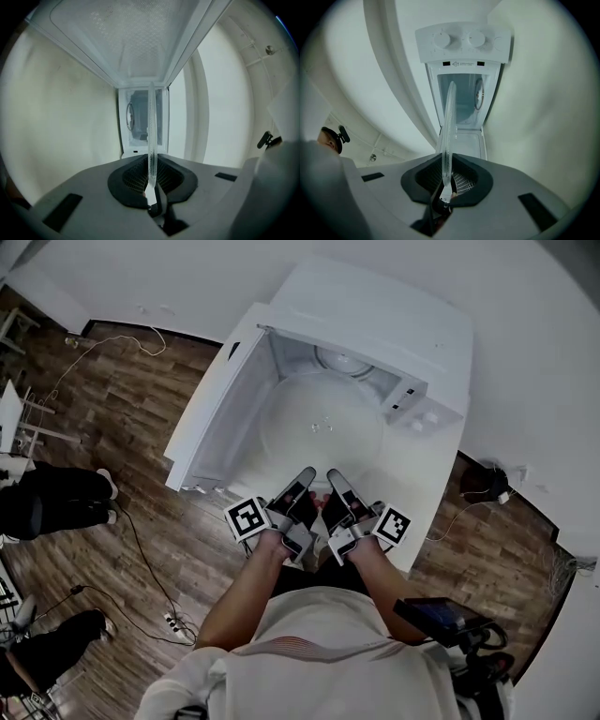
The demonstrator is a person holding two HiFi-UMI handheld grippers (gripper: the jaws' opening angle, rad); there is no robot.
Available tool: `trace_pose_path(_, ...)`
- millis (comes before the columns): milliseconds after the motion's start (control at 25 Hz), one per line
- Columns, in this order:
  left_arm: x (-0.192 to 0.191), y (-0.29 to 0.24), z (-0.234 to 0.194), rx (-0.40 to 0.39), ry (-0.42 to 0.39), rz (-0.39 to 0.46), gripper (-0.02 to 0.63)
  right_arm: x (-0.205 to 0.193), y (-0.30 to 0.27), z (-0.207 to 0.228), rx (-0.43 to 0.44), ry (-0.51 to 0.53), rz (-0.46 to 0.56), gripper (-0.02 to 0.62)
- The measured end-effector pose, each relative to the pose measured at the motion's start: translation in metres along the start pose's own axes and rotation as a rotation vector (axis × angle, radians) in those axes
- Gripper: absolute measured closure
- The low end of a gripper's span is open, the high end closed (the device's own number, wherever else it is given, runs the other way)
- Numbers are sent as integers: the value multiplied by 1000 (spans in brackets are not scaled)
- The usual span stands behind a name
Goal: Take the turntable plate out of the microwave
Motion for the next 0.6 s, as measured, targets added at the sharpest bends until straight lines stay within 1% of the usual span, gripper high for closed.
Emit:
trace_pose_path(160,-23,35,5,-22,-8,-20,568,-31,26,-17,3,17,18,557)
trace_pose_path(600,-27,41,35,-14,3,-60,568,-31,26,-46,-23,6,53,557)
Point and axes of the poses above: the fingertips, and each gripper's own axes: y backward along the fingers, z to its right, x out of its top, the point moved 1 cm from there along y, backward along the fingers, and after that the axes turned 7 degrees about x, right-handed, at the moved point
